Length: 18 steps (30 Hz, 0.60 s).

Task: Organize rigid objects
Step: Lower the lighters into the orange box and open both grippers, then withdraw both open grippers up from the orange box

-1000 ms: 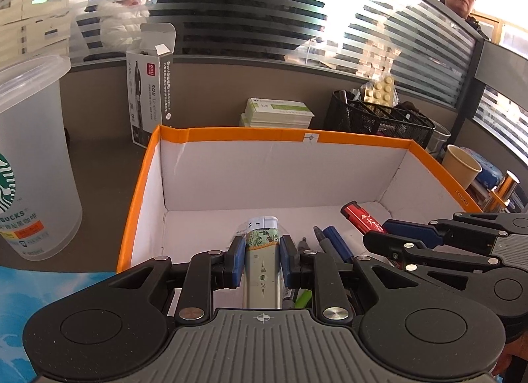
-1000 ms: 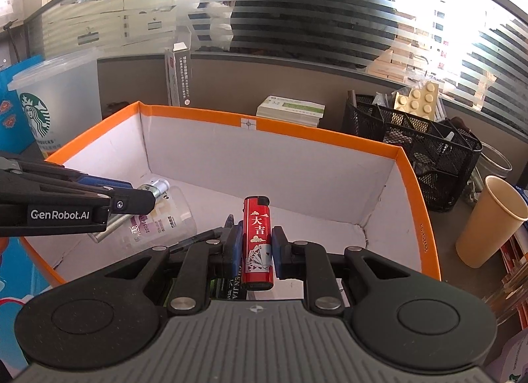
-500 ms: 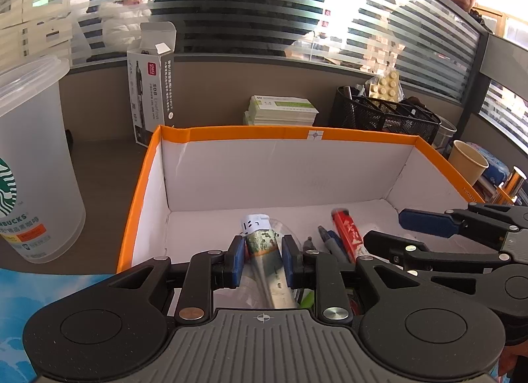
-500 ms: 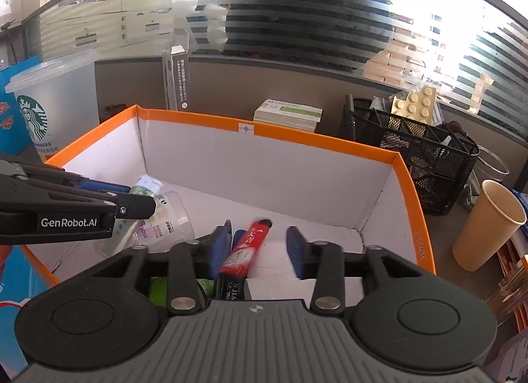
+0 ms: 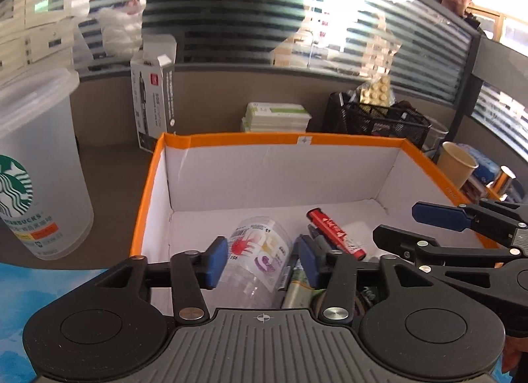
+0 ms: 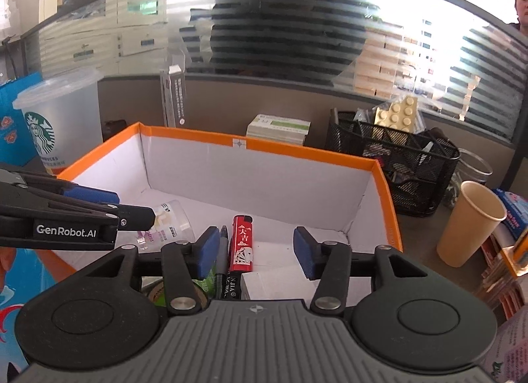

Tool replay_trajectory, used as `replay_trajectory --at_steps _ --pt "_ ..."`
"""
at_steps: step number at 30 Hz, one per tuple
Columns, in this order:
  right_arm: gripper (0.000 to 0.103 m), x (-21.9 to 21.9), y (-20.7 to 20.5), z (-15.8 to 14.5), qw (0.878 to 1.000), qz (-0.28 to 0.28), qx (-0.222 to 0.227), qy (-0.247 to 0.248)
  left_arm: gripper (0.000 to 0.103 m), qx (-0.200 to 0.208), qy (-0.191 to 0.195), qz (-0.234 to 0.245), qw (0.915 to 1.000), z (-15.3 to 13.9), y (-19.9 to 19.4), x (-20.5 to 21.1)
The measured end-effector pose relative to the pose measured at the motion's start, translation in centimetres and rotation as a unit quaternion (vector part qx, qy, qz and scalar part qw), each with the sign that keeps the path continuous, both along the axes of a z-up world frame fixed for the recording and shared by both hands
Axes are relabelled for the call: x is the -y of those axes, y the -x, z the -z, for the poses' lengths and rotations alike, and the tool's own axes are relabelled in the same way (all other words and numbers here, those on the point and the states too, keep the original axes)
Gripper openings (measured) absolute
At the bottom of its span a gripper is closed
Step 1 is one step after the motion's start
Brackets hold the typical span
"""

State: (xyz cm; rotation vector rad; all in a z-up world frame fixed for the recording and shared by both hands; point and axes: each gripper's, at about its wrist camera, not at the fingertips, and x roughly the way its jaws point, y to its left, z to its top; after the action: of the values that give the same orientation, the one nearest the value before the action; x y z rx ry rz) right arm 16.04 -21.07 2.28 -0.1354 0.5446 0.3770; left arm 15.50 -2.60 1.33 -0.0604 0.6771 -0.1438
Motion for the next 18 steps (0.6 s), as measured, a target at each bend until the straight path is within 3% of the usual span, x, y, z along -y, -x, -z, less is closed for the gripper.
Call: replay_trajectory --at_steps 3,7,10,12,18 --pt "0.055 0.4 1.2 -0.8 1.000 0.004 0.012 -0.006 0.076 0.016 -0.008 0.000 0.9998 -1.0 1.3 0.2" --pt "0.076 1.2 3.7 -1.8 0.999 0.015 0.038 -0.025 0.093 0.040 -0.014 -0.011 0.9990 -2.3 3.5 -0.1" --pt "0.097 1.8 5.8 -2.3 0.997 0.020 0.054 -0.045 0.100 0.054 -0.017 -0.022 0.9982 -3.0 5.1 -0.5" --pt "0.103 2.0 7.3 -2.6 0.996 0.027 0.067 -0.054 0.102 0.062 -0.022 -0.031 0.9974 -3.4 6.2 -0.8" --pt "0.103 2.4 11.0 -3.4 0.994 0.035 0.081 -0.072 0.103 0.071 -0.017 -0.041 0.9965 -3.8 9.4 -2.0"
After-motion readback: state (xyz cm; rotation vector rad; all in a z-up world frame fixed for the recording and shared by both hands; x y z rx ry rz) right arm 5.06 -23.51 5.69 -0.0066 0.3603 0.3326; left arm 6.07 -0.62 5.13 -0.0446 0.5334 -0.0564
